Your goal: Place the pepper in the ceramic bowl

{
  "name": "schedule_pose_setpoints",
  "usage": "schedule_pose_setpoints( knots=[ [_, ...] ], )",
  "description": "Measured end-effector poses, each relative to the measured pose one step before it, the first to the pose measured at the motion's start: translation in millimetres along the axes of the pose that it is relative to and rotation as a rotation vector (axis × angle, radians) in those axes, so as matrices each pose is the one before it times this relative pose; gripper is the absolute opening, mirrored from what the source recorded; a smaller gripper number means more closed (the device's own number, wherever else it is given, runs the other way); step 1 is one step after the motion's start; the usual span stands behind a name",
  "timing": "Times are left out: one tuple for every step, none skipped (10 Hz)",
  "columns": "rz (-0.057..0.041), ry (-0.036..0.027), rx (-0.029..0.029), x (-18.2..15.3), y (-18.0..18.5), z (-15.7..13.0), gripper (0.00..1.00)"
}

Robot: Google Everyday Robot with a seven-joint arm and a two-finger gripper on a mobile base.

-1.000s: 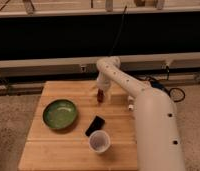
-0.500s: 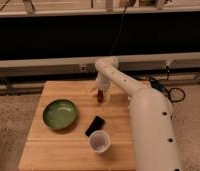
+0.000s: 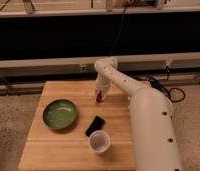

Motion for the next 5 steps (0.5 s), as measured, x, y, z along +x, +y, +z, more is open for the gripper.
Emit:
schedule_pose_setpoints(
  knots=[
    [0.00348, -0.00138, -0.00061, -0.16, 1.08, 0.59, 0.00],
    [0.00394, -0.00181, 0.00061, 0.07, 1.36, 0.01, 0.00],
    [0.00249, -0.00263, 0.00062, -0.45, 1.59, 0.03, 0.00],
    [-0.01153, 0.00702, -0.00480, -0.55, 0.84, -1.98, 0.00],
    [-0.02108, 0.00861, 0.00154, -4.07, -6.47, -9.09, 0.00]
  ],
)
